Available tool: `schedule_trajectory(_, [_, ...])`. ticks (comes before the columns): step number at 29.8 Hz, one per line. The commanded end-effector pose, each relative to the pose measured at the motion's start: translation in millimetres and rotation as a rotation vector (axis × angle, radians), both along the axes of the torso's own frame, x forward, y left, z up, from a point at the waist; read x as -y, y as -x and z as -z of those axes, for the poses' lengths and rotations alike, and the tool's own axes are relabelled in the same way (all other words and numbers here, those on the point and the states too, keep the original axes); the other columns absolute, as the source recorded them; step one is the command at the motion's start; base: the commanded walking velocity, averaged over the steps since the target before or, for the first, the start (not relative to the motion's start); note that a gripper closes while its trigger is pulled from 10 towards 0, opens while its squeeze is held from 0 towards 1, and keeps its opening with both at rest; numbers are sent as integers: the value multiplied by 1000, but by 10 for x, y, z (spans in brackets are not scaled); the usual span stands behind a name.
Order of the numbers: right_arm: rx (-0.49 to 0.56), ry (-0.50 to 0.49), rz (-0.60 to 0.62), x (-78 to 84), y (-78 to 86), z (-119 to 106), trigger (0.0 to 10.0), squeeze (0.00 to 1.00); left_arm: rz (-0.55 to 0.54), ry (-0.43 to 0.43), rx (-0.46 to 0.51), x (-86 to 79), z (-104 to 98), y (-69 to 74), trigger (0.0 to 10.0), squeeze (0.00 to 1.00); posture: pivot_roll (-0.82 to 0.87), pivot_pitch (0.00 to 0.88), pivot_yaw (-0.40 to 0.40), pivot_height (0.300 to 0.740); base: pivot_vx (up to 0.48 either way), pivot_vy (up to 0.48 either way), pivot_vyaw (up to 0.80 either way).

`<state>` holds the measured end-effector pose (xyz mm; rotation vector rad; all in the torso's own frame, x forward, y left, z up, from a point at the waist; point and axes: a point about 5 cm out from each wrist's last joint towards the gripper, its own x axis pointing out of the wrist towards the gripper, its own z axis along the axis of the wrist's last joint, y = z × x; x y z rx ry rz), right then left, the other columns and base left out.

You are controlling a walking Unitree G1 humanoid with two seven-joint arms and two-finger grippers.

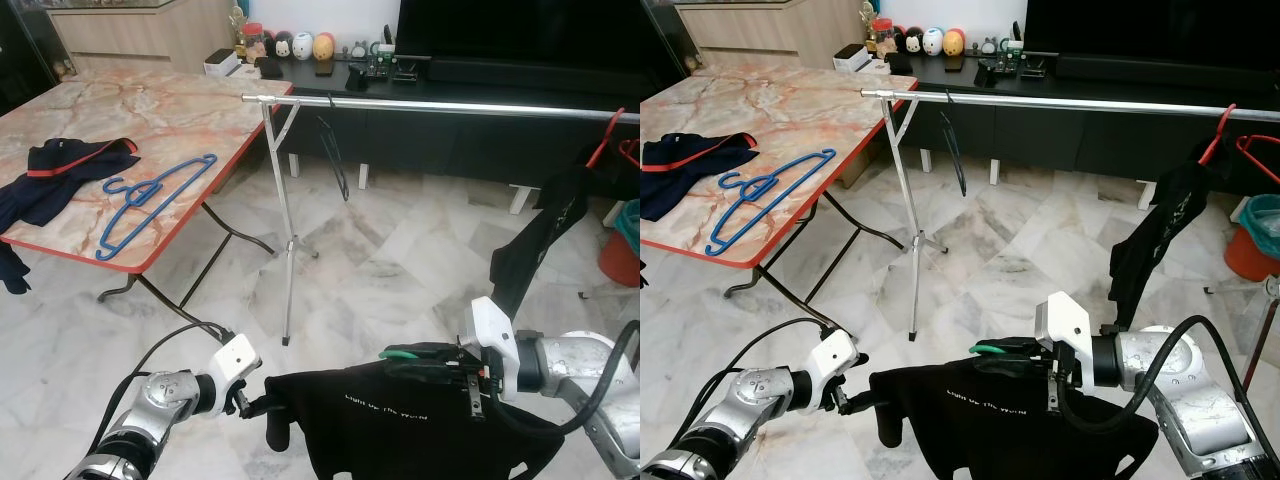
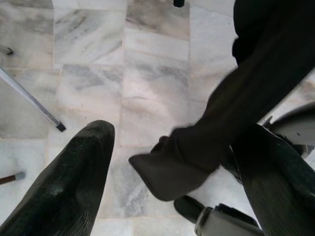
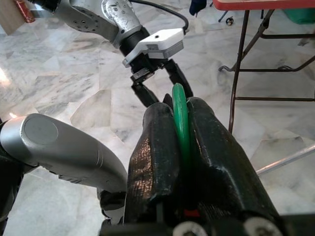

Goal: Hang hanger

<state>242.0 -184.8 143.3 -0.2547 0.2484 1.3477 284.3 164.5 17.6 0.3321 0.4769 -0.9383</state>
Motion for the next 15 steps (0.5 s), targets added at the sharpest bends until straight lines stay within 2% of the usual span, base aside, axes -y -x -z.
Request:
schedule_trajectory(1, [54, -12, -17, -6, -13, -144, 0, 0, -17, 0, 11, -20, -8, -17, 4588, 0, 17, 40, 68, 740, 0, 0, 0])
schedule_trajectory(3, [53, -13, -20, -8, -10, -147, 0, 0, -32, 11, 17, -14, -8, -25, 2510, 0, 16, 41, 68, 740, 0, 0, 0])
schedule_trajectory(4, [54, -15, -20, -9, -8, -149, 0, 0, -46, 19, 17, -15, -9, -28, 0, 0, 16, 41, 68, 740, 0, 0, 0])
schedule_trajectory(15, [57, -12, -18, -7, -24, -154, 0, 0, -43, 2, 15, -89, 6, -1, 0, 0, 19, 43, 69, 740, 0, 0, 0])
